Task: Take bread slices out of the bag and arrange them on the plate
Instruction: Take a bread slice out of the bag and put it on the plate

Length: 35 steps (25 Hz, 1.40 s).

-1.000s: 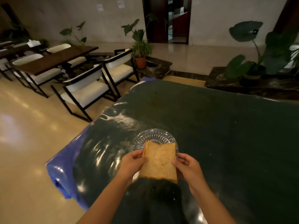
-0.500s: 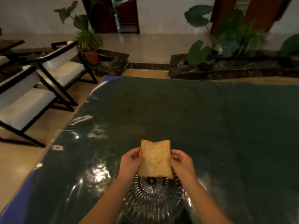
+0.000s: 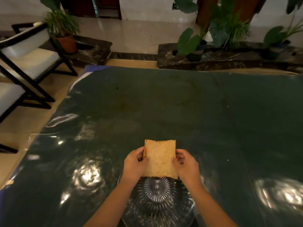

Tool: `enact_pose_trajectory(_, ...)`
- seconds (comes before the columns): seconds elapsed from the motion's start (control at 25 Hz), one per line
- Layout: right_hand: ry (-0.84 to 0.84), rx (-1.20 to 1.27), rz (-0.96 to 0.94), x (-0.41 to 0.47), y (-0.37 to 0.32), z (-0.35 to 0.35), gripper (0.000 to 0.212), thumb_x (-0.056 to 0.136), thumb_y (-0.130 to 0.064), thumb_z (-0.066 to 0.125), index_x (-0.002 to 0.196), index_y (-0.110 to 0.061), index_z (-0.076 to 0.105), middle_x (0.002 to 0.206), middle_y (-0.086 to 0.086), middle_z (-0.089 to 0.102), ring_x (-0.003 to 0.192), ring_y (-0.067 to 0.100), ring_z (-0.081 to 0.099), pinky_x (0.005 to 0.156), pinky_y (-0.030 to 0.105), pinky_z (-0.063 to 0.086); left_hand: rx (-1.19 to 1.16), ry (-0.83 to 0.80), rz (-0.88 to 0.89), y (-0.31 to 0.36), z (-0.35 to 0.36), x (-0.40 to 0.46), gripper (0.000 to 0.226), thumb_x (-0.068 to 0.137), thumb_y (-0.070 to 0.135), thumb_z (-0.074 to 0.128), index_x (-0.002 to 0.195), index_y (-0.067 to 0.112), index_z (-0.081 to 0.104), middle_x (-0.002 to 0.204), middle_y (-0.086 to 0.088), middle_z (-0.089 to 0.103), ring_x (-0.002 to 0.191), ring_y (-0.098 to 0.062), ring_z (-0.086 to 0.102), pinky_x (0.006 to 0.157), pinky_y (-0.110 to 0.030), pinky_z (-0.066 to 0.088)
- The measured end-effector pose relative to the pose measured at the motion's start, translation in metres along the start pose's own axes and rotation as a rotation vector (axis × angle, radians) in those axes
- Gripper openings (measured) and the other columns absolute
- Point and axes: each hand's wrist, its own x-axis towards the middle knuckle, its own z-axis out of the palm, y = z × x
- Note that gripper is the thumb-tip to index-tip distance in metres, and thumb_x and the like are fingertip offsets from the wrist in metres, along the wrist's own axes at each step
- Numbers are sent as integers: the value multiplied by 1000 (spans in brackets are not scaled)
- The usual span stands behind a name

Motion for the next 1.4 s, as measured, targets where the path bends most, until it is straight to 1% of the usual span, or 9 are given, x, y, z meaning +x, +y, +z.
enact_pose_trajectory(0.08, 12, -60, -22, -1, 0, 0, 22, 81, -14, 64, 102, -13, 63, 91, -2, 67, 78, 12, 61, 73, 27, 51, 65, 2, 42, 0, 1, 2, 33, 79, 2, 63, 108, 17, 66, 94, 3, 63, 78, -2, 58, 66, -9, 48)
enact_pose_trajectory(0.2, 35, -85, -37, -2, -3, 1, 18, 80, -13, 64, 97, -11, 64, 91, 3, 69, 78, 16, 62, 72, 30, 51, 208, 26, 91, 2, 3, 0, 18, 78, 3, 63, 95, 10, 66, 87, -8, 63, 81, -19, 60, 76, -33, 52)
enact_pose_trajectory(0.36, 86, -62, -16, -6, -4, 1, 21, 80, -14, 64, 101, -10, 64, 94, 3, 69, 78, 14, 63, 69, 25, 50, 164, 158, 121, 2, -1, -4, 42, 78, 5, 69, 119, 5, 58, 105, -8, 60, 89, -16, 59, 79, -22, 49)
enact_pose_trajectory(0.52, 140, -59, -11, -13, -2, 4, 24, 82, -17, 63, 105, -11, 65, 98, 2, 69, 81, 12, 62, 72, 24, 49, 145, 156, 76, 0, -3, -13, 13, 80, 9, 67, 91, 14, 71, 88, -3, 66, 77, -14, 62, 65, -9, 42)
enact_pose_trajectory(0.72, 123, -94, -1, -10, -3, 9, 18, 82, -19, 62, 98, -12, 67, 92, 3, 71, 76, 12, 62, 69, 26, 50, 169, 95, 54, 2, 3, -13, 11, 80, 9, 65, 74, 18, 65, 79, -11, 69, 74, -22, 63, 67, -29, 52)
enact_pose_trajectory(0.84, 121, -76, 9, -9, -1, 4, 21, 82, -20, 62, 101, -13, 66, 94, 3, 70, 78, 14, 63, 71, 28, 51, 140, 110, 42, -1, -1, -12, 9, 80, 9, 65, 86, 12, 72, 82, -2, 68, 72, -9, 61, 62, -11, 46)
enact_pose_trajectory(0.92, 103, -57, 30, -12, -4, -5, 27, 81, -19, 63, 107, -12, 64, 97, 4, 69, 79, 13, 61, 71, 26, 48, 143, 106, 39, 6, -7, -15, 14, 81, 10, 65, 93, 11, 71, 84, 4, 66, 72, -3, 59, 61, -7, 43)
enact_pose_trajectory(1.12, 81, -19, 6, -29, -30, -65, 34, 80, -22, 65, 112, -13, 61, 99, 6, 69, 80, 16, 63, 76, 27, 48, 200, 31, 100, 77, -15, -41, 29, 81, 15, 67, 110, 10, 65, 100, -7, 68, 84, -16, 62, 82, -27, 49)
enact_pose_trajectory(1.4, 180, 8, -122, -89, -32, -221, 32, 79, -23, 65, 109, -15, 61, 93, 4, 69, 82, 18, 64, 80, 32, 51, 186, -5, 290, 194, 41, -142, 33, 81, 19, 67, 113, 13, 63, 89, -3, 69, 77, -11, 60, 77, -20, 42)
